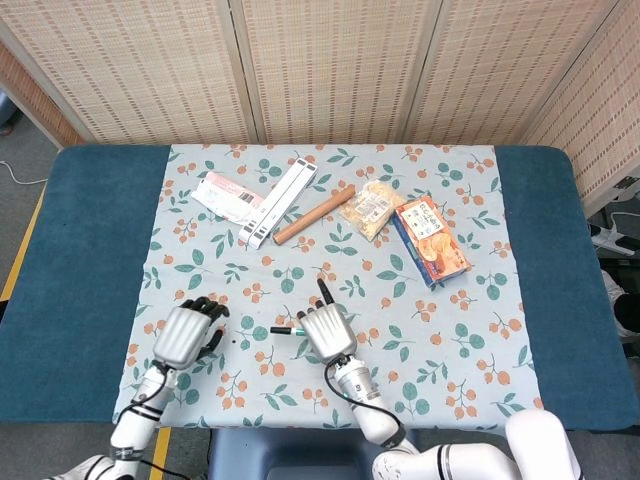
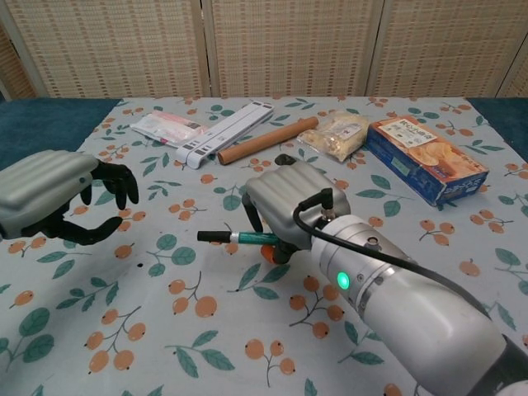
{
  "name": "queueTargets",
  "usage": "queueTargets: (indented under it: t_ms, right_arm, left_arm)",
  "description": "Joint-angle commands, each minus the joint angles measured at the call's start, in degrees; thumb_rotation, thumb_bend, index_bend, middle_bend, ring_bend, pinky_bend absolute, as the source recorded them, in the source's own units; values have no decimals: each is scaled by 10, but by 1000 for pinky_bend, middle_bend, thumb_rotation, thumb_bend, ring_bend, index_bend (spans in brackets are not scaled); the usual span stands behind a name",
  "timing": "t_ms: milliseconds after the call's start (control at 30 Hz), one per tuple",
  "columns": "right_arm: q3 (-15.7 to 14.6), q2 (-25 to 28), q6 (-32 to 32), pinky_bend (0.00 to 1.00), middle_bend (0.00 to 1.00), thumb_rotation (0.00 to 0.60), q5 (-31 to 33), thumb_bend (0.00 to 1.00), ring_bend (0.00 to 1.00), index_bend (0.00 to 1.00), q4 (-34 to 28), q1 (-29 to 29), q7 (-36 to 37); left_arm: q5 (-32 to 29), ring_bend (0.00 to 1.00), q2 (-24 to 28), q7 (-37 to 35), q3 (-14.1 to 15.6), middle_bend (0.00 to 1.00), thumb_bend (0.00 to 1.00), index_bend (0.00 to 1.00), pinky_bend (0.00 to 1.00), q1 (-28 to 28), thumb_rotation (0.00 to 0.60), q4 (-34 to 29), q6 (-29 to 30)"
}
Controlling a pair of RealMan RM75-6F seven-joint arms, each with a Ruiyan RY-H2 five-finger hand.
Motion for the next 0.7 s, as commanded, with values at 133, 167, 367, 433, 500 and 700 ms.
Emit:
queueTargets:
  t_ms: [133, 167, 367, 433, 500, 700]
  right_arm:
    - [4, -17, 9, 0, 837, 600, 0, 322, 439, 880, 13, 7, 2]
    - [7, -18, 10, 0, 837, 600, 1, 322, 439, 880, 12, 9, 3]
    - [21, -25, 14, 0, 837, 600, 6, 323, 439, 880, 8, 20, -5]
    - [21, -26, 16, 0, 837, 600, 9, 322, 439, 880, 9, 22, -8]
    - [22, -28, 16, 0, 837, 600, 10, 322, 439, 880, 11, 24, -7]
    - [23, -33, 18, 0, 837, 600, 12, 322, 439, 880, 14, 27, 1]
  left_arm:
    - [-39, 352, -45, 75, -11, 455, 398, 393, 524, -20, 600, 7, -10]
    - [-45, 349, -46, 88, -9, 448, 393, 385, 523, -22, 600, 3, -14]
    - [-74, 329, -56, 128, -6, 422, 380, 355, 501, -30, 600, -10, -29]
    - [-76, 328, -61, 134, -5, 421, 381, 354, 501, -33, 600, -11, -28]
    - [-78, 328, -66, 139, -5, 422, 380, 354, 501, -36, 600, -15, -28]
    - [-81, 328, -77, 149, -7, 421, 368, 353, 500, -44, 600, -19, -22]
